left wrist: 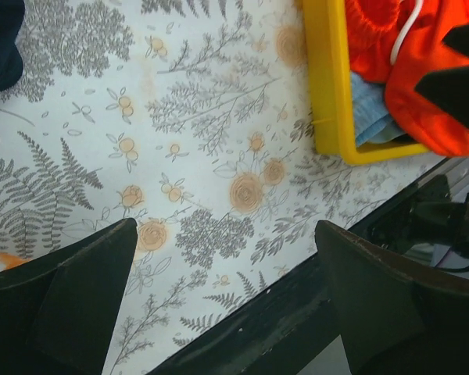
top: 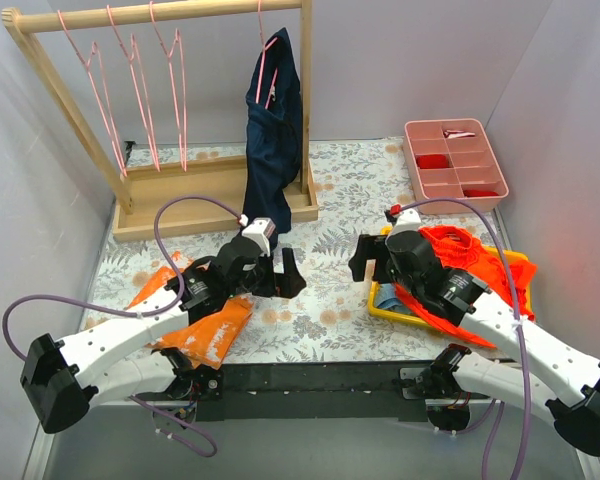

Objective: Place the shorts on the hanger

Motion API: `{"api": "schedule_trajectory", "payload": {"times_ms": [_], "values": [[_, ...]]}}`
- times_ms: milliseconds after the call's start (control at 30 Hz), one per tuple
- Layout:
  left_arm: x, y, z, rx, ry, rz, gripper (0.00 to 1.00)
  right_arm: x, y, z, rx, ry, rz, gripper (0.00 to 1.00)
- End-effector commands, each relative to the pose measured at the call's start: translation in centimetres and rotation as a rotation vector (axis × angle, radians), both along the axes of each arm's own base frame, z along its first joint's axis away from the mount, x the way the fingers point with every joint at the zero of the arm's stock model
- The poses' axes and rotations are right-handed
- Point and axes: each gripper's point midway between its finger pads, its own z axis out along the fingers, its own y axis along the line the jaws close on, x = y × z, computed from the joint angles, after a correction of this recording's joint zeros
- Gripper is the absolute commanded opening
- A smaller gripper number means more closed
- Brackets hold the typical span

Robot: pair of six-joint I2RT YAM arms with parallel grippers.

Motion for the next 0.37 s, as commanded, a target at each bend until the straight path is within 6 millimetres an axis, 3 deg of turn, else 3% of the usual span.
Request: {"api": "schedule_trajectory", "payload": {"times_ms": [0, 133, 333], "values": [[1.7, -0.6, 3.5, -0.14, -0.085, 0.098, 0.98, 0.4, 0.7, 0.6, 0.076, -0.031, -0.013, 0.99], [1.3, -0.8, 3.5, -0.131, -0.096, 0.058, 0.98, 0.4, 0.6, -0.9, 0.051, -0.003, -0.017, 0.99], [1.7, -0.1, 4.1, -0.151, -0.135, 0.087, 0.98, 0.9, 0.4, -1.6, 0.019, -0.001, -0.037, 0.99]]}}
